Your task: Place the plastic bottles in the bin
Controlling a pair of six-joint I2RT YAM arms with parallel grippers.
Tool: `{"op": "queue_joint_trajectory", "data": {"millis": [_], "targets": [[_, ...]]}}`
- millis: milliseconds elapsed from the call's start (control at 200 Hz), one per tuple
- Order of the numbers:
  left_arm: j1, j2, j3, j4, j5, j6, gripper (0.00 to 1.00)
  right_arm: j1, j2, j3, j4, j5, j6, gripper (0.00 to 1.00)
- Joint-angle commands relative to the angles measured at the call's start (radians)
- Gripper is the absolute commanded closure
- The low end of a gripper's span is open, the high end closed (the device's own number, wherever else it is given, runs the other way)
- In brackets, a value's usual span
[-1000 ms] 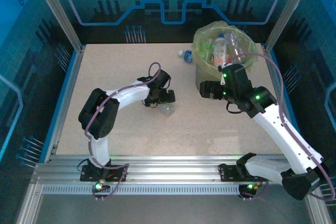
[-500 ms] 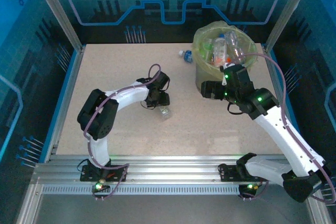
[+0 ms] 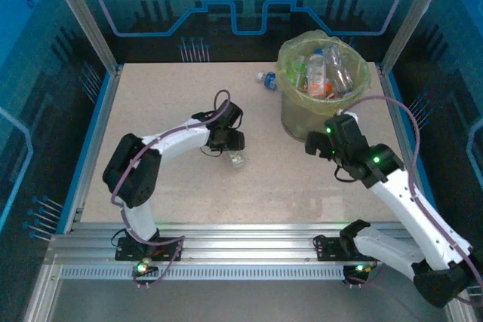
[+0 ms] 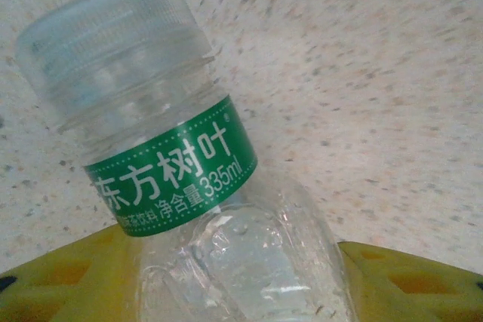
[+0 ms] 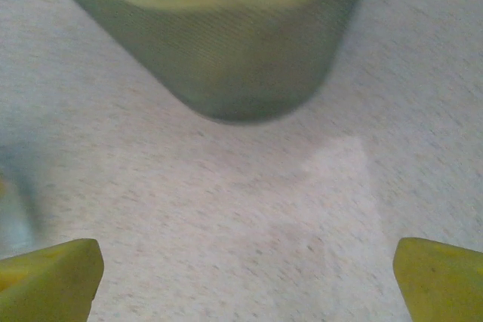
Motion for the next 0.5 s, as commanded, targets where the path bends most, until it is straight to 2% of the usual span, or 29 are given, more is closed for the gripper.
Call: {"op": "queue_joint_trajectory", "data": {"millis": [0, 150, 305, 495], "targets": [[-0.029, -0.127, 0.072, 0.023, -0.044, 0.058, 0.68, -0.050, -0.098, -0.082, -0.097, 0.065, 0.106, 0.00], [-0.091, -0.188, 0.198, 0.037, -0.077, 0.106, 0.68, -0.180, -0.219, -0.189, -0.086, -0.027, 0.093, 0.00], [-0.154, -0.180, 0.363, 0.084, -0.080, 0.155, 0.67, -0.321, -0.230, -0.249, -0.023, -0.159, 0.043, 0.00], [-0.201, -0.106, 0.541, 0.127, -0.065, 0.196, 0.67, -0.384, -0.197, -0.295, 0.033, -0.228, 0.019, 0.00]]}}
